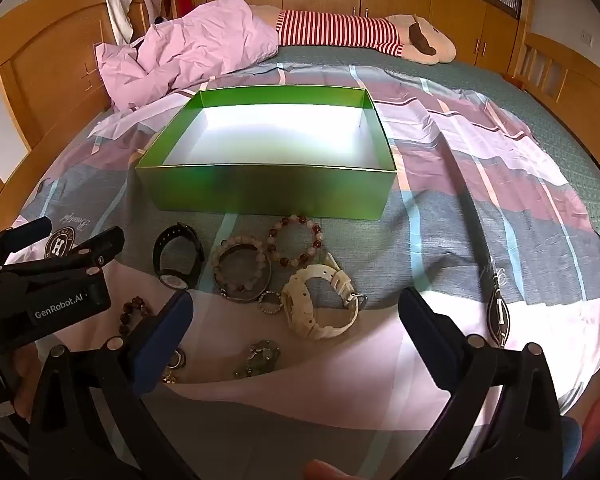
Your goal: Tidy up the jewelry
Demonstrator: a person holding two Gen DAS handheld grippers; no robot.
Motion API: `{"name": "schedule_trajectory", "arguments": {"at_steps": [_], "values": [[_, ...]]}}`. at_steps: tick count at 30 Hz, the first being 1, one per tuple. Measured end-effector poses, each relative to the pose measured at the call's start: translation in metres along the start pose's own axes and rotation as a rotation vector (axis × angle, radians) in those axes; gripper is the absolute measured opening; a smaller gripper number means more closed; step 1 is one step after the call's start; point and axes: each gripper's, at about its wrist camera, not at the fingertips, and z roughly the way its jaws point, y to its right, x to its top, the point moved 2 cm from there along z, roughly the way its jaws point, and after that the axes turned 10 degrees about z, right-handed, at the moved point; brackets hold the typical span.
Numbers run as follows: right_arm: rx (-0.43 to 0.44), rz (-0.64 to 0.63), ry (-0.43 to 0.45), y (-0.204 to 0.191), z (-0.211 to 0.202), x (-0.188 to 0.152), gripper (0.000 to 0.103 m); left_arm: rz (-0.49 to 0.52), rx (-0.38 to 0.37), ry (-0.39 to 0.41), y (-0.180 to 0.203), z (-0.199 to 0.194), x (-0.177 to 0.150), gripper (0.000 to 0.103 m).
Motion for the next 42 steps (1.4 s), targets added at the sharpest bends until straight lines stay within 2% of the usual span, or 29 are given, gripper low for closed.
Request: {"name": "schedule_trajectory", "arguments": {"at_steps": [1,14,42], "values": [[0.002,0.002,0.001,0.0001,0.0001,0.0001,0.1,-0.002,-0.001,0.002,0.0001,-0.0003,0.0,0.099],[0.005,-0.002,-0.003,-0.0036,-0.0008,-0.0031,0.1,-0.02,-0.043,-0.011,-0.0011,0.0039,-0.0019,0.099],[0.013,-0.011,-0.017,-0.0046,0.0026,-0.0058,0.1,-0.028,-0.071,-0.03,-0.0014,0.006,-0.0036,0.099]]}}
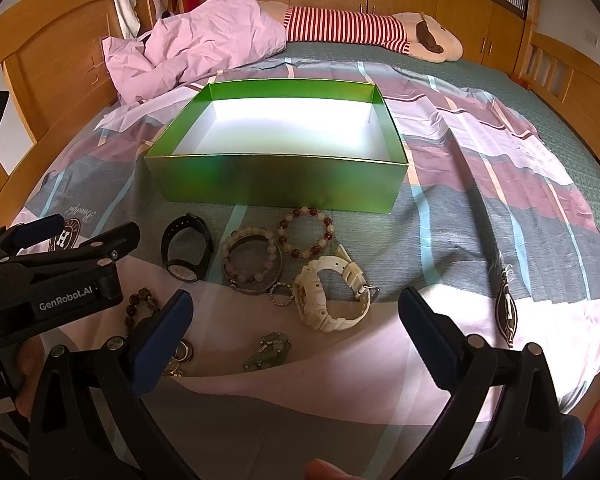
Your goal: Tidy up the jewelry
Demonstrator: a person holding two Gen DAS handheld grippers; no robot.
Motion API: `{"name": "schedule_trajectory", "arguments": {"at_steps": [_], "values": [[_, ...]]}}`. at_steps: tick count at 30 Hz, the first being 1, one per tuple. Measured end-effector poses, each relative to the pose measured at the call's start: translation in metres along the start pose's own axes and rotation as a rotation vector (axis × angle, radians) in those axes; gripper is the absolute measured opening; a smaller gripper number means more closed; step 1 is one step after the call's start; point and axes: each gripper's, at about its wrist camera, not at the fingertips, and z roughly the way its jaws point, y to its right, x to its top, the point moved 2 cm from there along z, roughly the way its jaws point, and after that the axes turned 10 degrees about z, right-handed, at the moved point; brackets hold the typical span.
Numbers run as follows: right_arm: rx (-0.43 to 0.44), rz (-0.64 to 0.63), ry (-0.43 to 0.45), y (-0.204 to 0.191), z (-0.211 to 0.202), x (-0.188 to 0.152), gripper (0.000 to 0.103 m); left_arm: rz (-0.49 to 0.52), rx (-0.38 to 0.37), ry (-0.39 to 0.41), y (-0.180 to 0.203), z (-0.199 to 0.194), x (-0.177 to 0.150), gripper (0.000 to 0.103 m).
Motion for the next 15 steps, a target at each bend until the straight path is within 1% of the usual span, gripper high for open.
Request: {"name": "schedule_trajectory", "arguments": {"at_steps": [15], "values": [[0.003,-0.011,-0.008,-0.0041,0.0033,-0.0037,0.1,0.001,-0.003,-0.003,0.0025,0.0009,-0.0011,0.099]]}}
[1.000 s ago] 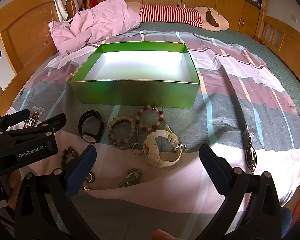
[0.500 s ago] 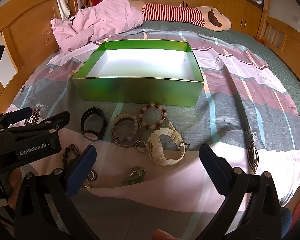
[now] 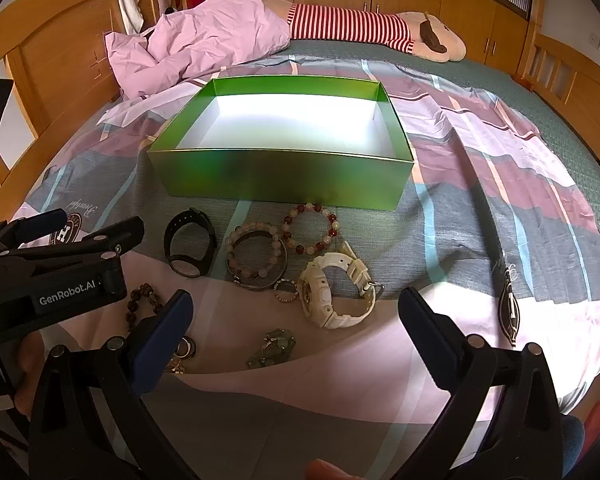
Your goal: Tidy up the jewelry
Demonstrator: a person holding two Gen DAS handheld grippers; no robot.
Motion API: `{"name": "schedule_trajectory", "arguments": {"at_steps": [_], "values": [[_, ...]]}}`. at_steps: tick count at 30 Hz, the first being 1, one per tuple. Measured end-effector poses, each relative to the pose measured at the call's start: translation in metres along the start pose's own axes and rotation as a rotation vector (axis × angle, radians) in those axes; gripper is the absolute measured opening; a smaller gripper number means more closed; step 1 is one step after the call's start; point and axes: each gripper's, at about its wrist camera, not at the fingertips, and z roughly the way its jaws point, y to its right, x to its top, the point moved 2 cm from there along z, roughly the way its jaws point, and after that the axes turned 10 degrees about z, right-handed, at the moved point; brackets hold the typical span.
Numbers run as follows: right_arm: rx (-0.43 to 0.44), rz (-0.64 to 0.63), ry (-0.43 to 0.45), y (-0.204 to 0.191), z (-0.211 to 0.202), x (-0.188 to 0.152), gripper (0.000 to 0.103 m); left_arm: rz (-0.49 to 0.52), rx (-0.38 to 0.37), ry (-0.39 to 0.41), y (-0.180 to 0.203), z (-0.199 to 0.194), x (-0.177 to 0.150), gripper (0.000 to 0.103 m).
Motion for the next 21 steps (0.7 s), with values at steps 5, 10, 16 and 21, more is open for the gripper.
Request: {"name": "schedule_trajectory", "arguments": {"at_steps": [5,10,16,21], "values": [[0.0,0.001,-0.003,0.0002,0.0004,-0.0003,0.1,0.001,-0.001,-0.001,0.0008,-0.0002,-0.0008,0.099],[0.002,-0.004,-0.004,-0.0006,0.001,-0.0006,0.1,0.0,-0.003,-0.003,0.001,-0.0001,-0.0013,0.099],[-0.001,-0.009,-0.008,-0.0025,0.0031,-0.0011,0.1,0.0,-0.003,-0.005,0.0009,0.0004,-0.0019,0.099],[-0.002,-0.012,-0.009,-0.0042,0.0035,-0.001,0.1,-0.003,-0.009,-0.011,0.0011,0.0015,-0.0021,0.099]]}}
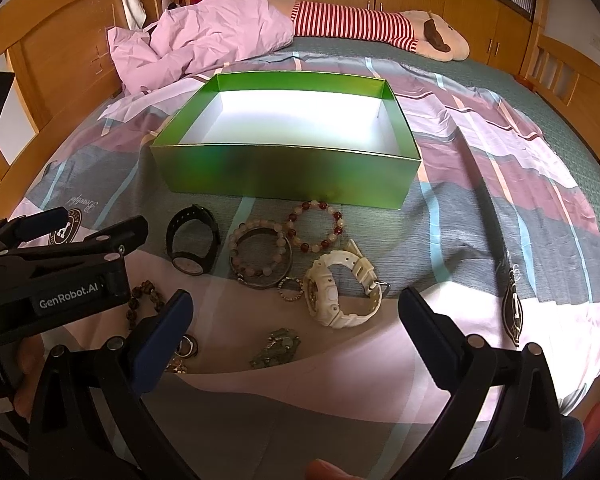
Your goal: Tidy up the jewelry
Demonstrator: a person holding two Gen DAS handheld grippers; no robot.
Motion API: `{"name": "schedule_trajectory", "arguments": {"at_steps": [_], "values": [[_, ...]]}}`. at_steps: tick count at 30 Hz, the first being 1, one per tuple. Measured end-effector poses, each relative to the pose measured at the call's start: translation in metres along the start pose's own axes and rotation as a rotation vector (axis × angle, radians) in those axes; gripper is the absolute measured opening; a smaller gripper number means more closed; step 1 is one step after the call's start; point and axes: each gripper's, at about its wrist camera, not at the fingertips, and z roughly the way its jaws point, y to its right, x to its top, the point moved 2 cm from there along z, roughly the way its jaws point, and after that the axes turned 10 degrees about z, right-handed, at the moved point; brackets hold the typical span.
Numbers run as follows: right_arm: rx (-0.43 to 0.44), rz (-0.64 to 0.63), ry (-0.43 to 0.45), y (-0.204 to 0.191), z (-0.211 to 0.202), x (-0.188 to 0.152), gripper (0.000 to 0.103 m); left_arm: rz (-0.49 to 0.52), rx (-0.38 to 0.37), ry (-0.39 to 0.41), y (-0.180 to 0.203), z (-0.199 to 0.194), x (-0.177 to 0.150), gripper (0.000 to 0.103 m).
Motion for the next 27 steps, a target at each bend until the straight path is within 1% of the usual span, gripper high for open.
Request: {"name": "schedule_trajectory", "arguments": {"at_steps": [5,10,12,13,14,18,22,23,24,25,26,27], "values": [[-0.007,0.004,0.0,0.002,0.001,0.001,0.1,0.006,-0.005,-0.009,0.001,0.003,0.0,0.099],[-0.005,-0.008,-0.022,0.007,0.007,0.0,0.101,0.014,-0.016,-0.023,0.004,0.007,-0.001,0.099],[-0.057,-0.047,-0.045,0.008,0.015,-0.001,0.101,0.021,-0.016,-0.028,0.002,0.01,0.001,0.099],[-0.109,-0.077,-0.064,0.01,0.022,-0.002,0.1,0.021,-0.018,-0.029,0.0,0.01,0.001,0.099],[-0.12,-0.078,-0.061,0.012,0.024,-0.002,0.1,0.013,-0.021,-0.03,-0.004,0.011,0.002,0.099],[-0.098,-0.046,-0.061,0.025,0.023,-0.003,0.1,-0.031,-0.034,-0.044,-0.014,0.014,0.002,0.099],[-0.092,-0.036,-0.052,0.026,0.021,-0.003,0.1,-0.016,-0.03,-0.047,-0.011,0.015,0.002,0.099],[-0.091,-0.03,-0.051,0.027,0.022,-0.002,0.1,-0.014,-0.033,-0.043,-0.01,0.014,0.002,0.098],[-0.081,-0.02,-0.057,0.029,0.023,-0.002,0.1,-0.013,-0.035,-0.039,-0.011,0.014,0.002,0.092],[-0.074,-0.016,-0.065,0.028,0.024,-0.001,0.097,-0.017,-0.037,-0.037,-0.012,0.014,0.002,0.088],[-0.064,-0.01,-0.075,0.029,0.027,-0.001,0.092,-0.024,-0.042,-0.038,-0.013,0.014,0.002,0.077],[-0.068,-0.005,-0.091,0.031,0.031,-0.001,0.078,-0.04,-0.055,-0.046,-0.017,0.015,0.001,0.064]]}}
